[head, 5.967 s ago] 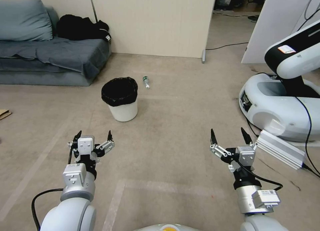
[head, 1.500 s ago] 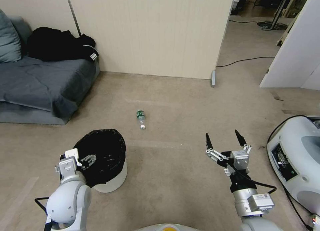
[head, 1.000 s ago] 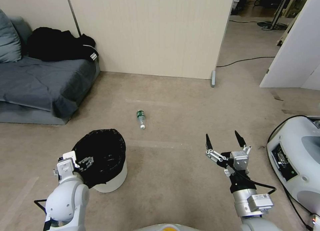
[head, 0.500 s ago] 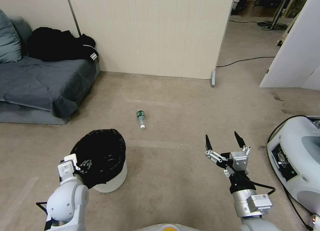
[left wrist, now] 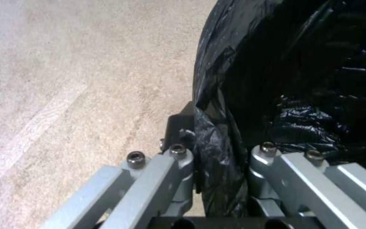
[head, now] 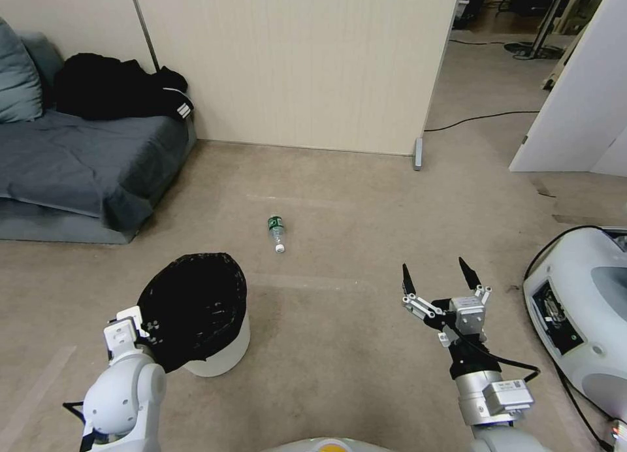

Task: Pick up the trash bin, then pick up the garbage from the floor and place it into the trash bin.

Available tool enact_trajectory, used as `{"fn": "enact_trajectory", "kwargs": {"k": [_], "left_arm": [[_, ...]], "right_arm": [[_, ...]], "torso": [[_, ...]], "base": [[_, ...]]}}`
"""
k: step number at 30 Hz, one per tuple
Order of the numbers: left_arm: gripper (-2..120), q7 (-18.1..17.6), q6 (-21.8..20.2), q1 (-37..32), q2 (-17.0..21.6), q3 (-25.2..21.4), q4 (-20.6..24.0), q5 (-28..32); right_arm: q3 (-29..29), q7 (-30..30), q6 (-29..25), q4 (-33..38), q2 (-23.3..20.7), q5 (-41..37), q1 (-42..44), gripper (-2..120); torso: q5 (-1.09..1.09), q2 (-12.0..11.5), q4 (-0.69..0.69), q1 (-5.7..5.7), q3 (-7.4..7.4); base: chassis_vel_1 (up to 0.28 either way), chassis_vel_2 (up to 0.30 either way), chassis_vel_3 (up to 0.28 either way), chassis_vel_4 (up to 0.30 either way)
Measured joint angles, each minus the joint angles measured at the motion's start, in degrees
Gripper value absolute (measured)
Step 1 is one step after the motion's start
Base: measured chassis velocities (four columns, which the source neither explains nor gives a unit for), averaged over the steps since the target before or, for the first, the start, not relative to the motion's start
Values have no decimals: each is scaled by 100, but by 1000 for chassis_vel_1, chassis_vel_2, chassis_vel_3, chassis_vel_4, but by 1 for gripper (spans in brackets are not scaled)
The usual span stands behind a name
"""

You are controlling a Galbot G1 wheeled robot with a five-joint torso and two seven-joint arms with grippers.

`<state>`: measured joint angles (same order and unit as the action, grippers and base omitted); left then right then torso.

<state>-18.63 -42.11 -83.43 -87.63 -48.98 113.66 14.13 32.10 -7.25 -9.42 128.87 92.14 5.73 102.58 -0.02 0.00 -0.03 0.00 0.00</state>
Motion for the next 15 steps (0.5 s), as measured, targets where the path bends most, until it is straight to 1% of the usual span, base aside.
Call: {"fn": "enact_trajectory", "kwargs": {"k": [11,15], "left_arm": [[9,35,13,-7,10,-41,-175,6],[9,51,16,-43,-2,2,-176,-6]], "right_arm": [[11,-12,-5,28,0,30,7,100],[11,-4,-6,62,0,106,11,100]], "torso": [[12,1,4,-1,-1],[9,1,4,0,-1]], "base": [[0,0,0,0],[0,0,0,0]]}}
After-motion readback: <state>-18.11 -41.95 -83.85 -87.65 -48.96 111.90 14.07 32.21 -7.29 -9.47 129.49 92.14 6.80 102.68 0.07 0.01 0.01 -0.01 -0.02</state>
